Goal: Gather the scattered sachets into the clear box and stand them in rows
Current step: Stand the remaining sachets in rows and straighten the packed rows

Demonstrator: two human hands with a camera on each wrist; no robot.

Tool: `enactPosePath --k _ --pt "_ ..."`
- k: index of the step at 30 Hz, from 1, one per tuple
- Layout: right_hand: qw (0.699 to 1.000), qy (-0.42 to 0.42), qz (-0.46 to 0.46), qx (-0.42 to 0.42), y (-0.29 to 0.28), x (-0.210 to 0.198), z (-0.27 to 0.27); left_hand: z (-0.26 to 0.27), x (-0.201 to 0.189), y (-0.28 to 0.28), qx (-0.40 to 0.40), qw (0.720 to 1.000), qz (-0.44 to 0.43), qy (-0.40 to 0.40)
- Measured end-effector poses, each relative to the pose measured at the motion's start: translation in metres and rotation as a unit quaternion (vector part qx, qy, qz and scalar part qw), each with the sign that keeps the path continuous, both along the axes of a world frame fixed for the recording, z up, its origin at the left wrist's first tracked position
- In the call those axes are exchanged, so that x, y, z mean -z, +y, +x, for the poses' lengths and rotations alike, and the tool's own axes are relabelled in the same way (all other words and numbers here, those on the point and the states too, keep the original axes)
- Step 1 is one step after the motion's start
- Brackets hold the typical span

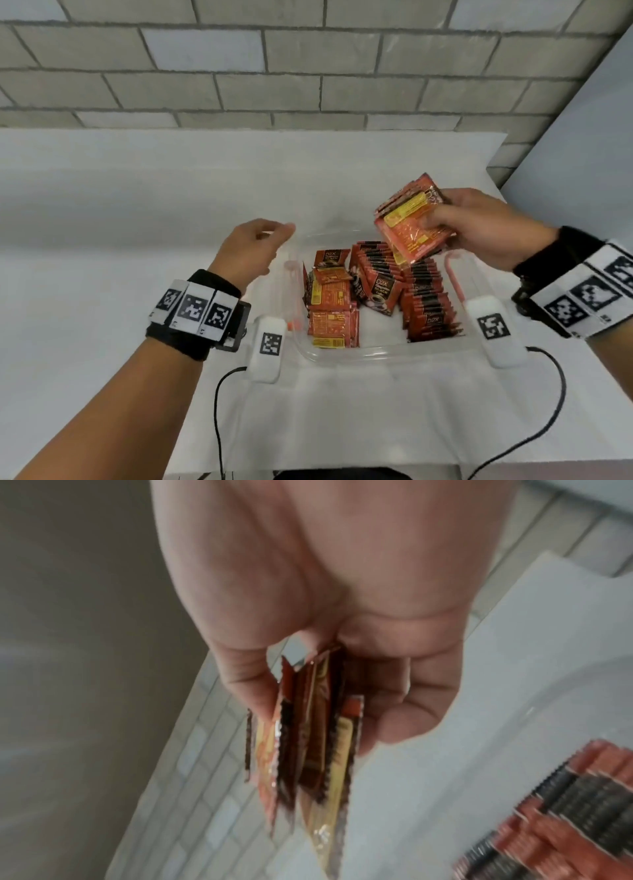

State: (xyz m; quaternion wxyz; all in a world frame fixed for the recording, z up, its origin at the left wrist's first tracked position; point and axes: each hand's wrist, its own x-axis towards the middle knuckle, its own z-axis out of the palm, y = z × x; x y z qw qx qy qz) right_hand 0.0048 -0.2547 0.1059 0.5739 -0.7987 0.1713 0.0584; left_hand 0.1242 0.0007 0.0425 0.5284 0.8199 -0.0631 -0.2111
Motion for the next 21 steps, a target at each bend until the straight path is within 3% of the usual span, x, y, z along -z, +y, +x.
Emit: enactPosePath --k 3,6,11,15,17,21 --pt "0.992 -0.045 0.103 0.054 -0.013 -0.004 -0.007 -0.012 -0.027 -0.013 0.024 0.996 -0.091 0.002" --pt "0.985 -0.061 0.162 0.022 -0.004 -0.003 -0.011 -0.028 -0.041 -0.034 0.082 0.974 -0.194 0.083" --pt "0.982 -0.081 0.166 -0.036 0.019 0.001 -0.008 -0.047 -0.031 -0.069 0.216 0.882 -0.325 0.263" --pt "0.985 -0.092 0.148 -0.016 0.021 0.008 -0.005 -0.056 -0.020 -0.084 0.226 0.799 -0.443 0.338" --pt "0.987 -0.090 0.136 -0.011 0.022 0.010 -0.005 -0.059 -0.015 -0.090 0.204 0.794 -0.458 0.344" --pt "0.995 -0.059 0.068 -0.044 0.027 0.013 -0.004 -0.062 -0.016 -0.101 0.122 0.811 -0.447 0.356"
